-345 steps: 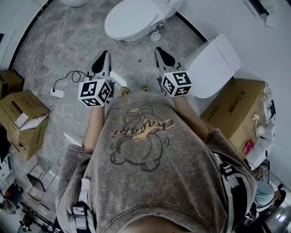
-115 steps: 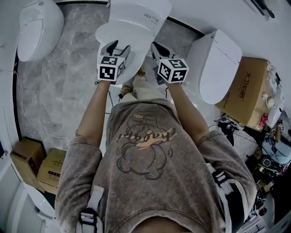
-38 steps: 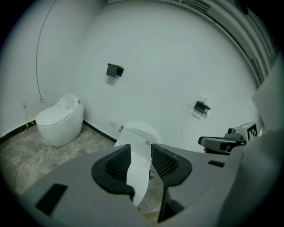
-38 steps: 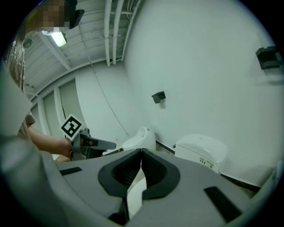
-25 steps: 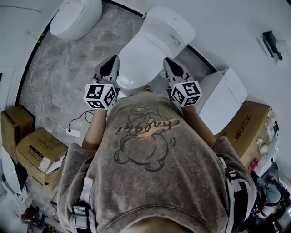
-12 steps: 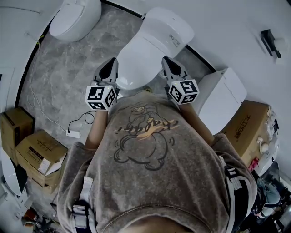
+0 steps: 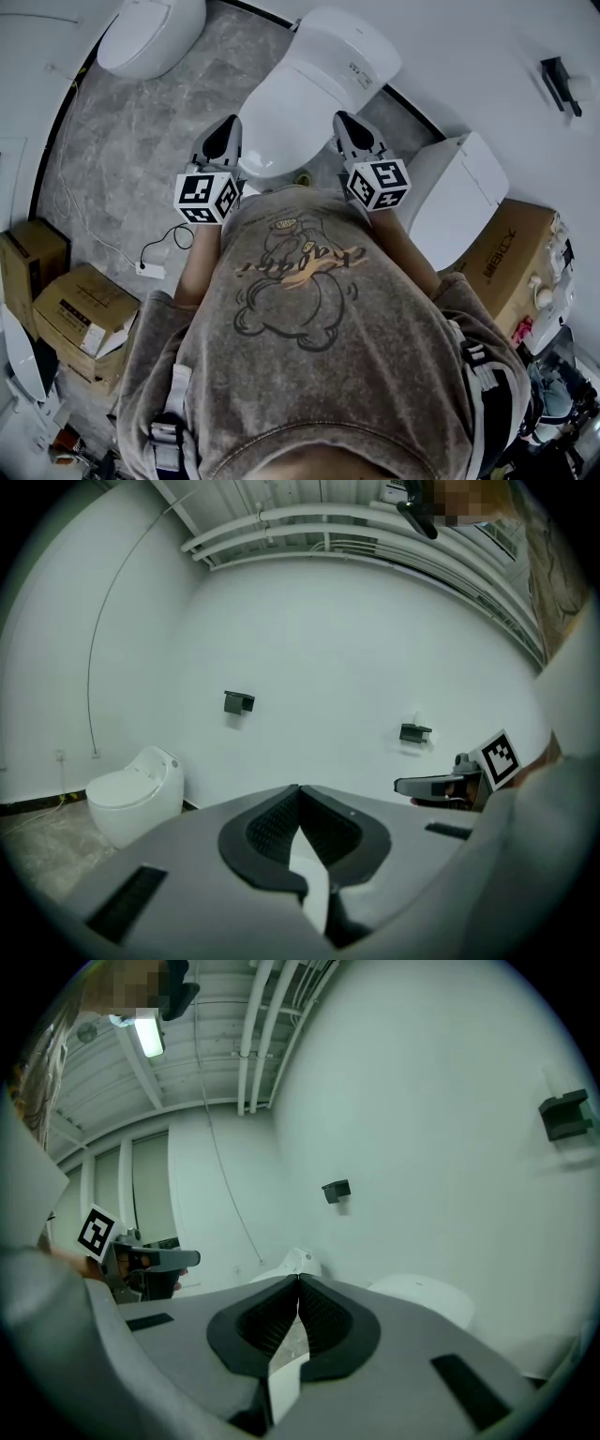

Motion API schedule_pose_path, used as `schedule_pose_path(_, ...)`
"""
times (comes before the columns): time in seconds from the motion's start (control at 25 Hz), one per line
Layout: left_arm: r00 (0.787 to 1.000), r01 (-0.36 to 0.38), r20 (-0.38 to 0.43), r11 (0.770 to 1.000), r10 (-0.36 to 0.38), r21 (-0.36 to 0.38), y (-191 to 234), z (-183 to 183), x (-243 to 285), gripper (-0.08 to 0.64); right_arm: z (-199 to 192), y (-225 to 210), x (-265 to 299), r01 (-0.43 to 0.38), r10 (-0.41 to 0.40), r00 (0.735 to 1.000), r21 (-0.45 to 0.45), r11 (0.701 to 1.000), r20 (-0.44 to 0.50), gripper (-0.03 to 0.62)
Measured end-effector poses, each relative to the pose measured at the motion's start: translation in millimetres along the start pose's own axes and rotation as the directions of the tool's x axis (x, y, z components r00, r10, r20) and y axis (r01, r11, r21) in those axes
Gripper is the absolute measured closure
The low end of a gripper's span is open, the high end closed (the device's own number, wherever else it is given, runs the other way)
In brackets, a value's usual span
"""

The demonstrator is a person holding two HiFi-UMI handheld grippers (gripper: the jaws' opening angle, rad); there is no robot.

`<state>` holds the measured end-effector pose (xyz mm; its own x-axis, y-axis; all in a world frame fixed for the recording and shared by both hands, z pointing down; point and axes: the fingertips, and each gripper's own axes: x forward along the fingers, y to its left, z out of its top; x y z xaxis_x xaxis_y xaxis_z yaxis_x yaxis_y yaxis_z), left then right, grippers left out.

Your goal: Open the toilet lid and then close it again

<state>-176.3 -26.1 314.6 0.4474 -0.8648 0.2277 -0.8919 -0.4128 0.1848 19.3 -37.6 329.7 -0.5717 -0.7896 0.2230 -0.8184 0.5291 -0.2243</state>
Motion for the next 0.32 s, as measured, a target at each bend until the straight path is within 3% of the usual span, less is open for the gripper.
schedule_pose_path(0.32, 1.0, 0.005, -0.009, 1.0, -0.005, -0.006, 4.2, -2.6, 6.6, 0.551, 0.5, -3.8, 7.3, 0.004, -0.004, 1.0, -0.001, 1.0, -0.002, 0.566)
